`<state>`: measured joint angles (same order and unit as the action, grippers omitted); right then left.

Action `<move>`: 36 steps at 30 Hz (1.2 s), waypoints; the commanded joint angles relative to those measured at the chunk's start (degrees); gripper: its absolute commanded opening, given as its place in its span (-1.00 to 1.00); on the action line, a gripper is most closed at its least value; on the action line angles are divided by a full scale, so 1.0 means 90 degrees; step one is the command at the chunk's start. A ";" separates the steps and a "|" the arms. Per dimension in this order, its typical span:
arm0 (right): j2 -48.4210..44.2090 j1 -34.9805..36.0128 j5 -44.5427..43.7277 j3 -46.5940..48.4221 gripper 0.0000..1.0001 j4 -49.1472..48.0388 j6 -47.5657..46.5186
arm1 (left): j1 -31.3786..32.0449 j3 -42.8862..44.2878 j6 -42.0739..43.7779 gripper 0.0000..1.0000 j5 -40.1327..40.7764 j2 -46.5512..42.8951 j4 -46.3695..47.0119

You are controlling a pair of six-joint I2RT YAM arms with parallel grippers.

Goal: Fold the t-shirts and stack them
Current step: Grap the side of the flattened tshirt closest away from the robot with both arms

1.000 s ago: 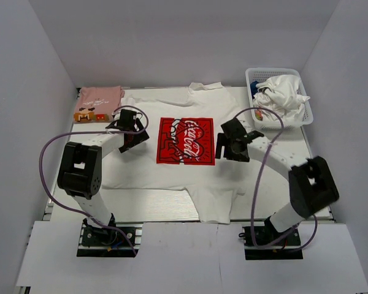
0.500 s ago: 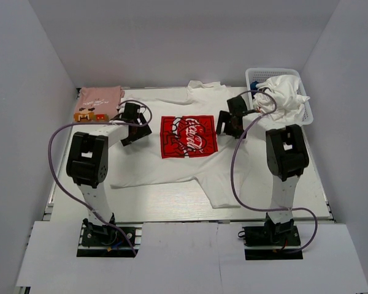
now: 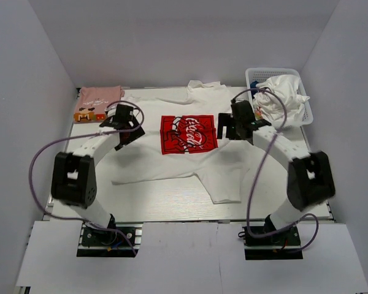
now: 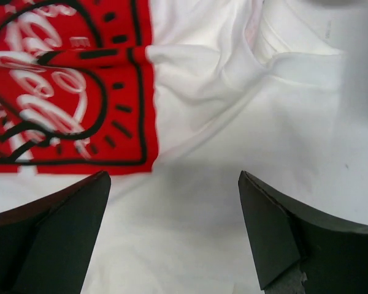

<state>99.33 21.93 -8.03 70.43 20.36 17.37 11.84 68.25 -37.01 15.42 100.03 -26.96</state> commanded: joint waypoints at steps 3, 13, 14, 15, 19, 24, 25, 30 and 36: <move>-0.2246 0.0335 -0.0250 -0.2182 0.81 -0.0874 0.0559 | -0.0046 -0.1866 -0.1617 1.00 0.0863 -0.2283 -0.0862; -0.3965 0.0854 -0.0523 -0.3754 0.81 -0.0154 0.0883 | -0.0104 -0.3823 -0.2674 1.00 0.1373 -0.4133 -0.0999; -0.4073 0.0912 -0.0533 -0.3754 0.81 -0.0008 0.0854 | -0.0104 -0.3823 -0.2790 1.00 0.1440 -0.4016 -0.0999; -0.4170 0.0951 -0.0601 -0.3783 0.81 0.0206 0.0873 | -0.0104 -0.3823 -0.2850 1.00 0.1441 -0.3889 -0.0999; -0.4415 0.1195 -0.0797 -0.3929 0.81 0.0862 0.1127 | -0.0104 -0.4153 -0.3250 0.85 0.1335 -0.3585 -0.0990; -0.4172 0.1595 -0.0905 -0.3715 0.81 0.2042 0.1556 | -0.0104 -0.4644 -0.3563 0.01 0.1197 -0.3896 -0.0696; -0.4094 0.1683 -0.0779 -0.3724 0.81 0.2073 0.1654 | -0.0104 -0.4702 -0.3563 -0.17 0.1274 -0.3955 -0.0696; -0.3869 0.2338 -0.0396 -0.3988 0.81 0.1664 0.1782 | -0.0104 -0.4702 -0.3563 -1.00 0.1392 -0.4103 -0.0706; -0.3088 0.2768 -0.0679 -0.3948 0.81 0.1341 0.1957 | -0.0104 -0.4644 -0.3407 -1.00 0.1392 -0.3976 -0.0579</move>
<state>70.17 45.89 -12.75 35.11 34.06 32.62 11.03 26.68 -67.92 27.44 64.18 -32.51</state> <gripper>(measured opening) 0.905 0.022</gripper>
